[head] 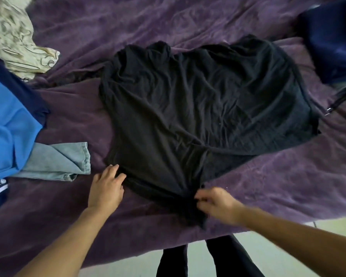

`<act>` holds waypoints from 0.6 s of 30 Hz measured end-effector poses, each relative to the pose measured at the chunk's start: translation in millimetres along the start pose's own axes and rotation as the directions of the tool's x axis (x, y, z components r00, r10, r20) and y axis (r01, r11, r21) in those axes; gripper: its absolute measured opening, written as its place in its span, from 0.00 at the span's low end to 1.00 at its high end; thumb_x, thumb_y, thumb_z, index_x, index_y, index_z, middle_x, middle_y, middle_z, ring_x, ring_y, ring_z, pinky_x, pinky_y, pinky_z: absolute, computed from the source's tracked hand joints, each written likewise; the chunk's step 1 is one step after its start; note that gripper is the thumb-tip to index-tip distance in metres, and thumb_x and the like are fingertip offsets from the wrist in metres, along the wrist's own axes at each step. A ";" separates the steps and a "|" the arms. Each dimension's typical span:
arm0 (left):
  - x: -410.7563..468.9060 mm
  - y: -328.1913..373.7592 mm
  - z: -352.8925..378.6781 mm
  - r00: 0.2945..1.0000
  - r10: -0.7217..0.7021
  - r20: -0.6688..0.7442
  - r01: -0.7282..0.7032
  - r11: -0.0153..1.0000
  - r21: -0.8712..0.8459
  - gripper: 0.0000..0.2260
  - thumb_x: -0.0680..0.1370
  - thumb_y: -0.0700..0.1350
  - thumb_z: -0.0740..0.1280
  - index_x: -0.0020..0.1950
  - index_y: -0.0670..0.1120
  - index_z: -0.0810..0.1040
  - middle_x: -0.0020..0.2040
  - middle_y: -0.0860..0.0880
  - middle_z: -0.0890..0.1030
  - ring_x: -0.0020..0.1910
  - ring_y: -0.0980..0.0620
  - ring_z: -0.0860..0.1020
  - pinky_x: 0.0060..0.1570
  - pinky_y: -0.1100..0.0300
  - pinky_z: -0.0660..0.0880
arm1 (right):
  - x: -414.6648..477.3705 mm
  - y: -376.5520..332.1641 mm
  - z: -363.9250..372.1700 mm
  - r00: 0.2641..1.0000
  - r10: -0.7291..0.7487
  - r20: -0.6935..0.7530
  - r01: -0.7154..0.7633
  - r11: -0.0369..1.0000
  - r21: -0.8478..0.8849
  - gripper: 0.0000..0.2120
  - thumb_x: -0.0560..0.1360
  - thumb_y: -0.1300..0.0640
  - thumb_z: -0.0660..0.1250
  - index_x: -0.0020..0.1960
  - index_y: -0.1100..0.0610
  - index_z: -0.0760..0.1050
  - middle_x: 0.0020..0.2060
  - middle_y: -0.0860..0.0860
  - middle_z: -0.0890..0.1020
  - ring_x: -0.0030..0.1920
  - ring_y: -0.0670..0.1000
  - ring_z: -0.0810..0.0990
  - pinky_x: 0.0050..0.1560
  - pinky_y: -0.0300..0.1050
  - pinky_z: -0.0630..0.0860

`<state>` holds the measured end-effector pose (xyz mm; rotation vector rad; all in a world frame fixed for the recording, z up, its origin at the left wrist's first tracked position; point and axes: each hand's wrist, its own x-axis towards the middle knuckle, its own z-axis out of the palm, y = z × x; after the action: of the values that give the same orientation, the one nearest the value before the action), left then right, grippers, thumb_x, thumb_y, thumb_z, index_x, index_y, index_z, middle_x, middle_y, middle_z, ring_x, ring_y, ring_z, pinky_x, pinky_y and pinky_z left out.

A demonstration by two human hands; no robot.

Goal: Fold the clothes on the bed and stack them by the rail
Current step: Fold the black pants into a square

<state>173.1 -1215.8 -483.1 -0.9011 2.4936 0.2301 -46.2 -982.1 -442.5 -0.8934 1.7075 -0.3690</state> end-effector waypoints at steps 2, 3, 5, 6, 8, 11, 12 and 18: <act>-1.8 1.9 -5.5 1.000 -0.030 0.004 0.030 0.999 0.030 0.15 0.66 0.41 0.76 0.51 0.45 0.83 0.60 0.41 0.78 0.61 0.41 0.75 0.51 0.45 0.73 | 20.3 -9.7 -30.5 0.993 0.115 -0.011 -0.106 0.948 0.301 0.07 0.76 0.67 0.64 0.45 0.57 0.78 0.31 0.47 0.76 0.32 0.41 0.72 0.38 0.44 0.71; -2.1 4.3 -7.4 1.000 -0.026 -0.012 0.026 0.999 0.037 0.17 0.66 0.41 0.76 0.53 0.45 0.82 0.61 0.41 0.77 0.61 0.41 0.75 0.52 0.45 0.73 | 30.5 -11.2 -44.7 0.986 0.168 -0.007 -0.154 0.919 0.362 0.08 0.76 0.68 0.64 0.48 0.58 0.79 0.32 0.47 0.77 0.32 0.43 0.73 0.35 0.42 0.72; -3.6 19.1 -12.0 0.997 0.069 -0.043 -0.068 0.997 0.034 0.26 0.61 0.42 0.78 0.58 0.45 0.81 0.62 0.39 0.76 0.60 0.38 0.75 0.51 0.45 0.74 | 45.7 1.3 -73.1 0.975 0.205 -0.088 -0.168 0.933 0.319 0.10 0.76 0.67 0.65 0.54 0.60 0.80 0.39 0.51 0.82 0.38 0.48 0.78 0.39 0.41 0.78; -5.1 32.4 -13.9 0.985 0.159 -0.069 -0.158 0.987 0.026 0.30 0.58 0.43 0.79 0.60 0.45 0.80 0.62 0.39 0.76 0.60 0.38 0.75 0.52 0.45 0.75 | 49.2 15.9 -89.5 0.962 0.177 -0.208 -0.146 0.977 0.158 0.11 0.75 0.65 0.66 0.56 0.59 0.81 0.45 0.53 0.84 0.45 0.52 0.81 0.48 0.44 0.79; -8.7 67.3 -13.3 0.932 0.346 -0.109 -0.348 0.937 -0.004 0.36 0.57 0.48 0.79 0.65 0.46 0.77 0.63 0.40 0.76 0.62 0.40 0.76 0.56 0.47 0.75 | 43.5 52.0 -124.5 0.881 0.067 -0.468 -0.221 0.933 -0.284 0.14 0.73 0.62 0.66 0.57 0.53 0.81 0.54 0.53 0.83 0.56 0.55 0.80 0.58 0.48 0.76; -8.6 126.7 -4.9 0.909 0.408 -0.087 -0.414 0.908 -0.067 0.42 0.64 0.60 0.74 0.74 0.48 0.65 0.66 0.46 0.75 0.66 0.46 0.73 0.64 0.50 0.70 | 22.7 120.2 -171.6 0.815 -0.065 -0.575 -0.360 0.721 -0.592 0.24 0.69 0.60 0.69 0.65 0.54 0.74 0.64 0.56 0.75 0.65 0.59 0.69 0.59 0.55 0.71; -5.7 144.5 -0.7 0.920 0.386 -0.066 -0.390 0.917 -0.078 0.43 0.66 0.61 0.72 0.76 0.48 0.62 0.65 0.47 0.75 0.65 0.47 0.73 0.65 0.51 0.69 | 13.7 142.3 -183.3 0.822 -0.052 -0.567 -0.408 0.639 -0.652 0.30 0.68 0.60 0.70 0.70 0.55 0.70 0.69 0.57 0.70 0.69 0.60 0.64 0.60 0.57 0.68; 15.8 205.3 9.5 0.967 0.229 0.116 -0.216 0.970 -0.110 0.13 0.75 0.49 0.65 0.59 0.52 0.74 0.55 0.52 0.75 0.59 0.49 0.71 0.55 0.55 0.68 | -14.8 232.0 -243.8 0.761 0.082 -0.643 -0.512 0.684 -0.519 0.25 0.72 0.57 0.69 0.68 0.49 0.71 0.75 0.58 0.59 0.71 0.65 0.60 0.63 0.60 0.66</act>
<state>35.0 -1063.7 -499.8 -0.6193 2.4785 0.4723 -356.4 -864.6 -501.4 -1.0212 2.6194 0.3017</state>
